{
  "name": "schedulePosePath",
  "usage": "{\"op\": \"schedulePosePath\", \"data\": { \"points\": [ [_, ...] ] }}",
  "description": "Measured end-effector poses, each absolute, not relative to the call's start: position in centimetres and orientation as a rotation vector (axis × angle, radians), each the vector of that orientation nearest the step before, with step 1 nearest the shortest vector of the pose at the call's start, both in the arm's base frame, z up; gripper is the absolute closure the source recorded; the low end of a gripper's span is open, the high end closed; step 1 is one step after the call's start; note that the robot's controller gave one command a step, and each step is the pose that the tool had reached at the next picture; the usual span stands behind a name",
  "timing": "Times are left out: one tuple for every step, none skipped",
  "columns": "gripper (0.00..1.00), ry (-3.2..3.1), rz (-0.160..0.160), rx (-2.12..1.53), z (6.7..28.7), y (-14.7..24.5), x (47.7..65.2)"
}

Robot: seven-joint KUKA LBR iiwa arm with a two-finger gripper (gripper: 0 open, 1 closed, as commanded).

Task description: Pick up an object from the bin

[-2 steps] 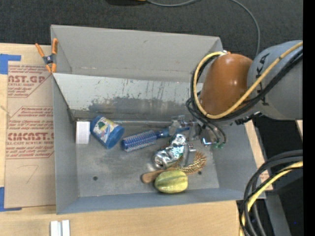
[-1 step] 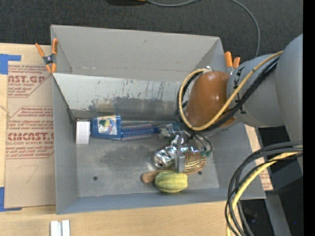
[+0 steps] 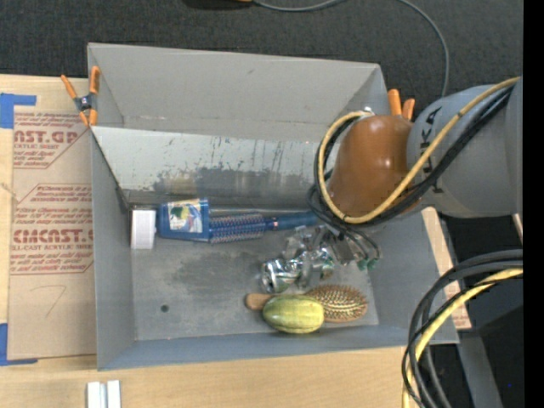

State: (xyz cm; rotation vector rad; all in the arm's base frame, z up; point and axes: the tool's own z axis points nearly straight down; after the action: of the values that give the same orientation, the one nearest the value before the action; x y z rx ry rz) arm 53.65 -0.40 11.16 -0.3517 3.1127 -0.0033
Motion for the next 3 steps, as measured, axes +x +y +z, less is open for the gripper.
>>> {"op": "schedulePosePath", "data": {
  "points": [
    [1.0,3.113,-0.003,-0.351,11.2,-0.4,53.6],
    [1.0,3.125,-0.003,-0.293,7.7,-0.7,54.3],
    [1.0,3.099,-0.001,-0.289,7.7,-0.9,53.4]
  ]
}}
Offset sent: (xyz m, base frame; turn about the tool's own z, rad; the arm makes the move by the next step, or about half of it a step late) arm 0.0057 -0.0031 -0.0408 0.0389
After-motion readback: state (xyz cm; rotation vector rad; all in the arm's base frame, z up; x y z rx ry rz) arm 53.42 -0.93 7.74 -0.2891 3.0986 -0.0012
